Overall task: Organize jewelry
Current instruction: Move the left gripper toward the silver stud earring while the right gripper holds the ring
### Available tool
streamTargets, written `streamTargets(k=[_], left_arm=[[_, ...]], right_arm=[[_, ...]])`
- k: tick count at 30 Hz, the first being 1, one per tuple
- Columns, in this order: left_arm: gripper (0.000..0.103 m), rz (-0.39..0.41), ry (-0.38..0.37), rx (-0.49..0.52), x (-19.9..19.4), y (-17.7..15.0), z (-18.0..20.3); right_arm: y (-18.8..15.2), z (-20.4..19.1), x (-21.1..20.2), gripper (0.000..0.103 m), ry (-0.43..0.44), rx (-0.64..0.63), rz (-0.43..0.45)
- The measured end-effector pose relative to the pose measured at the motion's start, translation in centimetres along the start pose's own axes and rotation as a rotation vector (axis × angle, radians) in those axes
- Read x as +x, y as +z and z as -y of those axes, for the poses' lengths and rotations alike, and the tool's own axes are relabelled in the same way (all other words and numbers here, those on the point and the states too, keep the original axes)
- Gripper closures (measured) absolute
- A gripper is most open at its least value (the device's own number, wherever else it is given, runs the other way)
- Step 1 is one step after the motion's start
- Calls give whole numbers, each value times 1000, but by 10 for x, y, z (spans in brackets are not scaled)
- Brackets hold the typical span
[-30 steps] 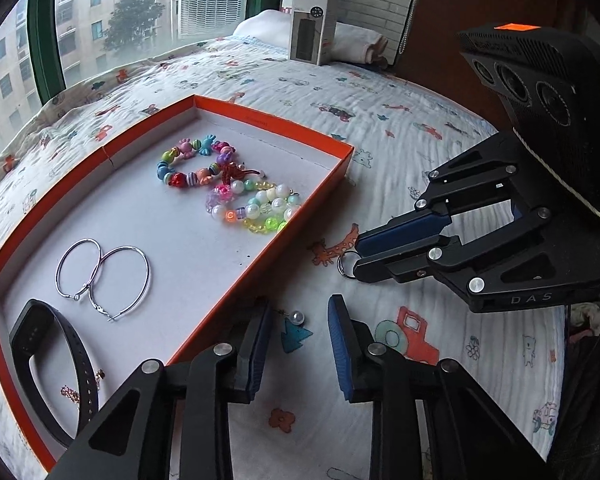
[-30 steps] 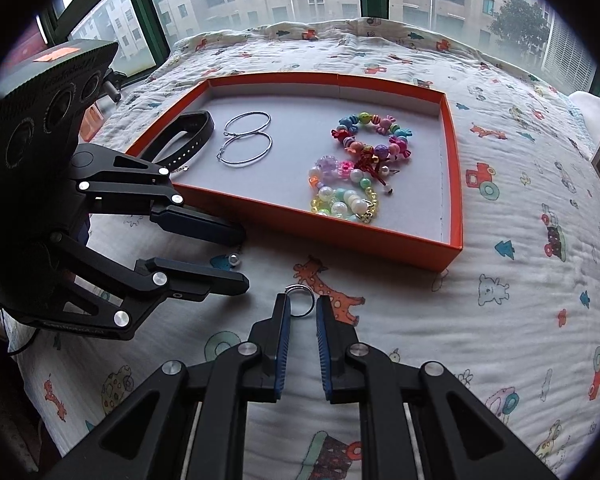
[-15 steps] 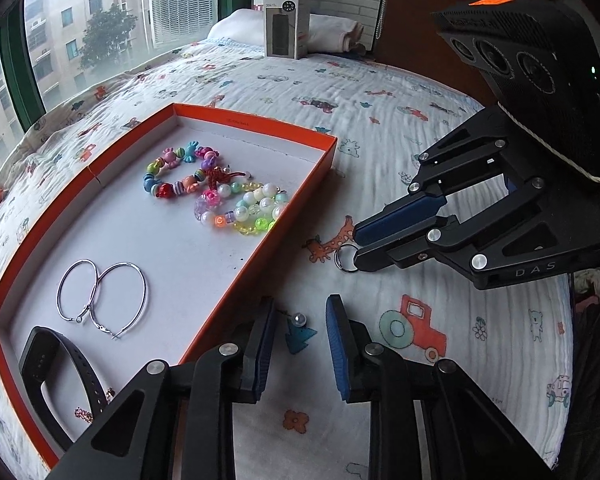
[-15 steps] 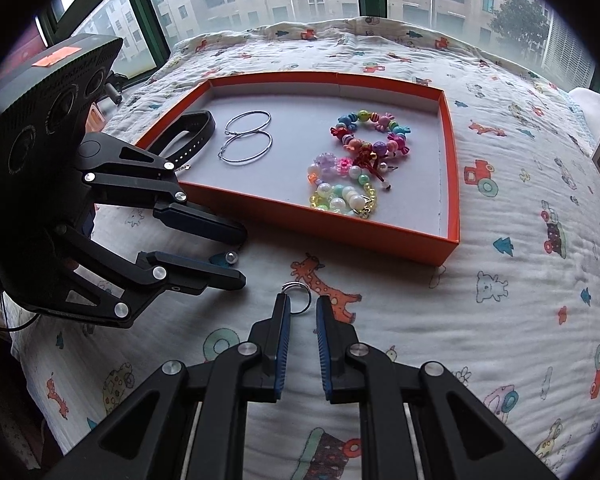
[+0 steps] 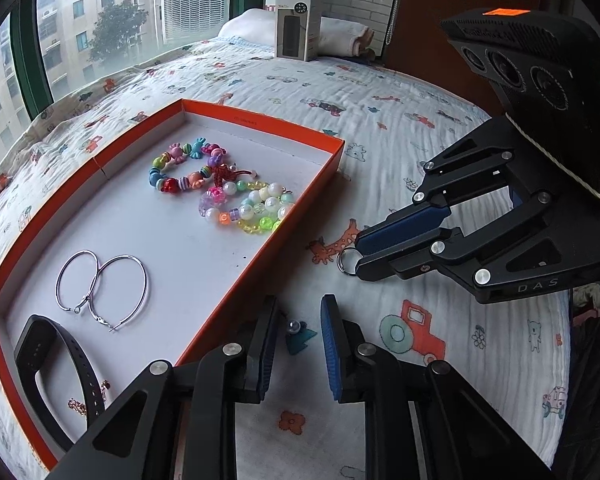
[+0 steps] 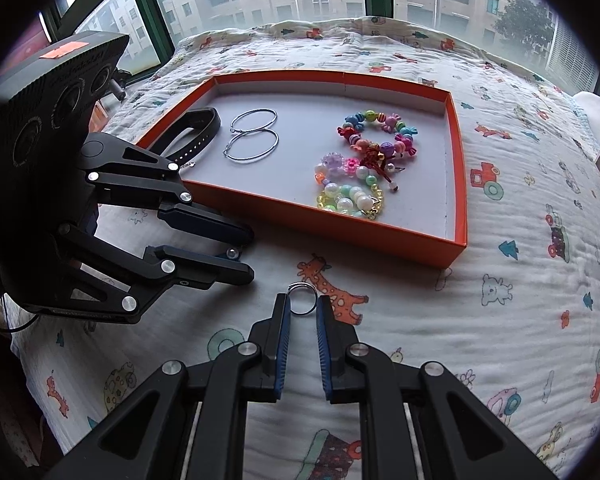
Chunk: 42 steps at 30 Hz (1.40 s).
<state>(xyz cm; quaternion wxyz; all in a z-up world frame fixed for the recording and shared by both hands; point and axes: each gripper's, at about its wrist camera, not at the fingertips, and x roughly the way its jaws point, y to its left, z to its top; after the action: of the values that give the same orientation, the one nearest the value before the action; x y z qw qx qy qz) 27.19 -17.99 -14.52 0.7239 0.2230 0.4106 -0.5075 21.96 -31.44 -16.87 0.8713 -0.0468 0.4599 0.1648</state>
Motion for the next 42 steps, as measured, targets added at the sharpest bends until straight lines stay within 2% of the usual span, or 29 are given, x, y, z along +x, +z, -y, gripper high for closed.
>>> streamTargets(k=[14, 25, 42], left_arm=[[79, -6, 25, -70, -6, -4, 3], [79, 2, 15, -118, -10, -10, 8], [79, 1, 13, -123, -12, -12, 10]], right_arm=[[-1, 0, 0, 88, -5, 5, 0], [-3, -1, -2, 88, -10, 7, 1], [-2, -1, -1, 84, -28, 15, -4]])
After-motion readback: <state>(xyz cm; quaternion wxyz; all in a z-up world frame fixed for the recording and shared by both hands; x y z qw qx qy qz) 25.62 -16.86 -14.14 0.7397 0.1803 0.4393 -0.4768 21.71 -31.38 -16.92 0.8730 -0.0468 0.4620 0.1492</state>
